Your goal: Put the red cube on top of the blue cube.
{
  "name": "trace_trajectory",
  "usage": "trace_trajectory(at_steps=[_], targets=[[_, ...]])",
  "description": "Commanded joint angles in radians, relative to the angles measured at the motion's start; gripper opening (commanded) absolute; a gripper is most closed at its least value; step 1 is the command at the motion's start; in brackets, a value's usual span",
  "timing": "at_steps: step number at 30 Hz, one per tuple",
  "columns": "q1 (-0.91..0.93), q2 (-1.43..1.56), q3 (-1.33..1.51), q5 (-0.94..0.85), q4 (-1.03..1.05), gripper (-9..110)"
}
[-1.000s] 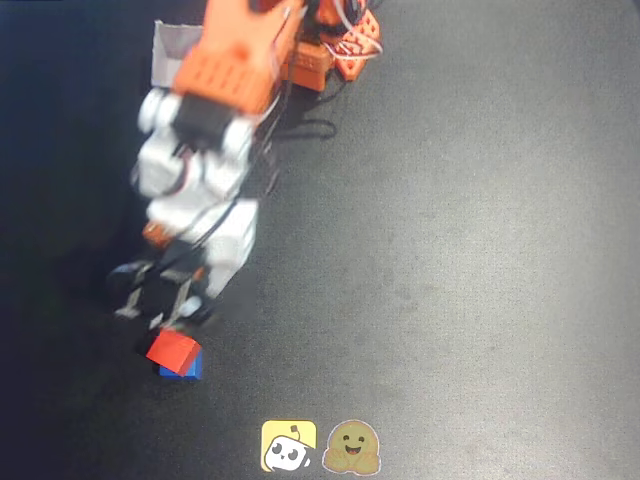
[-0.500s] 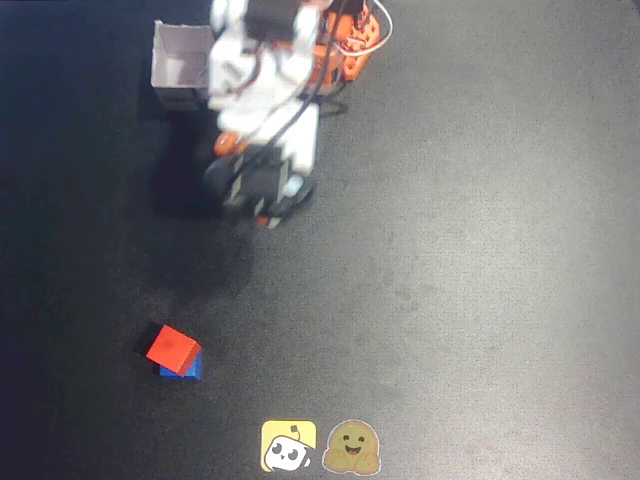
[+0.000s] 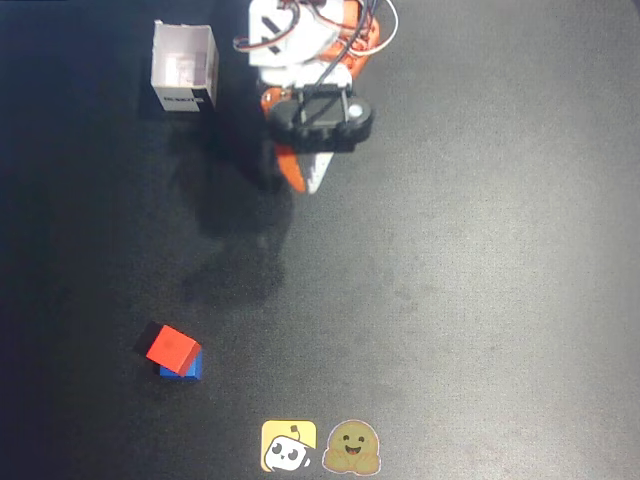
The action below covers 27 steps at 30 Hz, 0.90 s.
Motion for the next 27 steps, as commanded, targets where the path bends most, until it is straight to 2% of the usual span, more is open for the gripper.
trace_trajectory(at_steps=[1, 7, 21, 27], targets=[[-0.017, 0.041, 0.018, -0.011, -0.008, 0], [-0.055, 0.041, 0.061, 0.009, -0.008, 0], [-0.051, 0.041, 0.061, 0.081, 0.219, 0], [-0.051, 0.041, 0.061, 0.055, 0.238, 0]])
